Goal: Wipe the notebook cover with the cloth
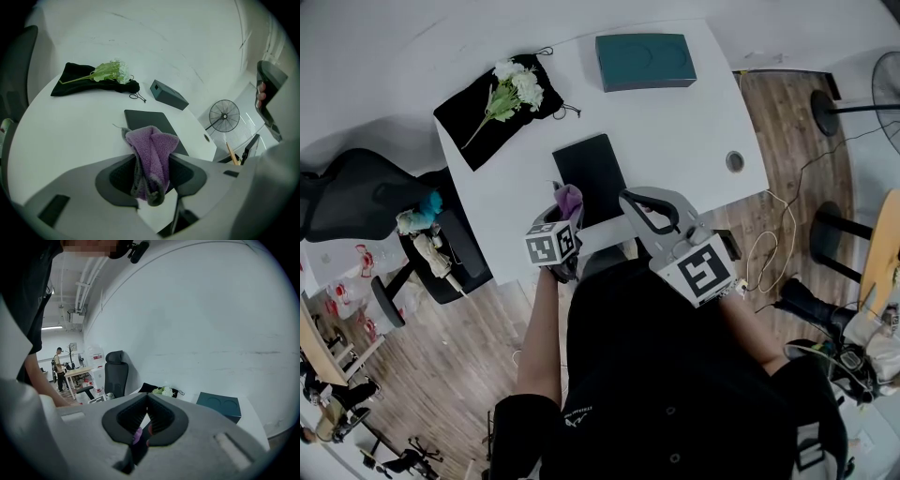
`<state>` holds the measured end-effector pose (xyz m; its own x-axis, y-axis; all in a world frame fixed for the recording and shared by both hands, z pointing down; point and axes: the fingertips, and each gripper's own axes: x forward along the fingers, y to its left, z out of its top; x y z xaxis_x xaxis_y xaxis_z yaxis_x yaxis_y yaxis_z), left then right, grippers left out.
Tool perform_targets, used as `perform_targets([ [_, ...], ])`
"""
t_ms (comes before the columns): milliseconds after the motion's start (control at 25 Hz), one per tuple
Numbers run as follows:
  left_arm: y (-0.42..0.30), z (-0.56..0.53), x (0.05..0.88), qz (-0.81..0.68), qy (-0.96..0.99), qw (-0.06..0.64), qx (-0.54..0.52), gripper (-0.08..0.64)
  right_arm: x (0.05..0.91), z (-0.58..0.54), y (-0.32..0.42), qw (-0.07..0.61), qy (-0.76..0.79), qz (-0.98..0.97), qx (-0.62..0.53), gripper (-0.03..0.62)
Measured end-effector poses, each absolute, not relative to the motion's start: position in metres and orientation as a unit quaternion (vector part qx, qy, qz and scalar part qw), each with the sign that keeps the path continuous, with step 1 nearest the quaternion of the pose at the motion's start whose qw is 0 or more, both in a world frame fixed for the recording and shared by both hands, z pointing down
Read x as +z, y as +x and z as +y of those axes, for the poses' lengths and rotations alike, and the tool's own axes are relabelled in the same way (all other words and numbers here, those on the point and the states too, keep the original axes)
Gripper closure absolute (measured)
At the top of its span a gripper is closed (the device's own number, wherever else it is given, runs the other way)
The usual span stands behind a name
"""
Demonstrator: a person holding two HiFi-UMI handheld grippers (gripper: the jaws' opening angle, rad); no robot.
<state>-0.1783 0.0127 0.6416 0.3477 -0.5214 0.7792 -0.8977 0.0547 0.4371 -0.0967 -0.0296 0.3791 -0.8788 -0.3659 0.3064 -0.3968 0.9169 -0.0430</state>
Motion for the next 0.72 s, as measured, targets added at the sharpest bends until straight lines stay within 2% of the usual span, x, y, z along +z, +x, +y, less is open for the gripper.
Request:
perform_targets([
  [480, -0.182, 0.033, 0.628, -0.543, 0.668, 0.476, 0.180, 0.373, 0.370, -0.015, -0.089, 0.119, 0.245, -0.960, 0.064, 0.587],
  [720, -0.144, 0.030, 0.617, -0.500, 0.708, 0.461, 0.191, 0.373, 0.374, -0.013, -0.076, 0.153, 0.276, -0.945, 0.082, 0.586],
])
